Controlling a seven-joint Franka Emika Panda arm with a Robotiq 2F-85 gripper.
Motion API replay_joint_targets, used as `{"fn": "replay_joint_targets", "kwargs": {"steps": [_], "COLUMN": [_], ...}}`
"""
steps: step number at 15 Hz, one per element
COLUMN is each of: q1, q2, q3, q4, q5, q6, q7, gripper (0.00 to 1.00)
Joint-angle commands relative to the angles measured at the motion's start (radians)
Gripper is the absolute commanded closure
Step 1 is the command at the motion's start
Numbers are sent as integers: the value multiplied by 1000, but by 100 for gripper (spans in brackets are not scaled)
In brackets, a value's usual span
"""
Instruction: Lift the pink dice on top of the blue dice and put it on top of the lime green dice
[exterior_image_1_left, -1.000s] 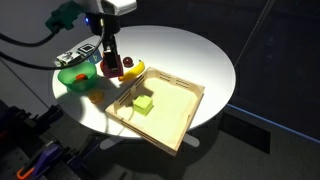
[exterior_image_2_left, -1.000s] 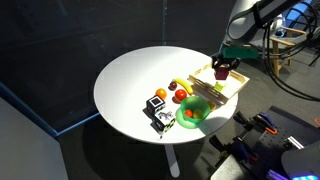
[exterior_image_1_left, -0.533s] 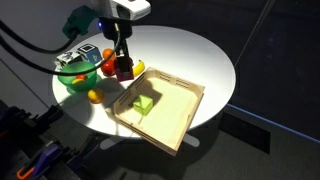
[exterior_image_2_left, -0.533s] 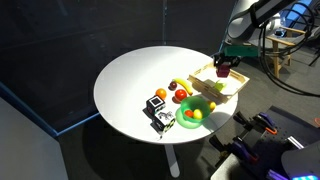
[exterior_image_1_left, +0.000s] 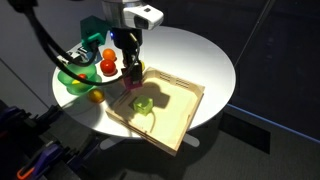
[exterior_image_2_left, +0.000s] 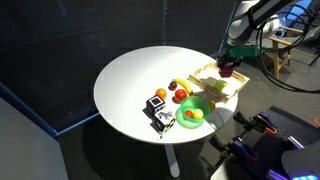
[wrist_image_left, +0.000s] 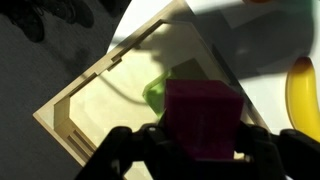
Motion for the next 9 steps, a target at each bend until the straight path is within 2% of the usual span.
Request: {"fn": "replay_joint_targets", "kwargs": {"steps": [1,9], "q1": [-29,-36], "q2": [33,93], "q3": [-3,-15], "q4": [25,25], "q5": [22,-1], "q6": [11,93], "q7": [-105,-156], "gripper": [75,75]}}
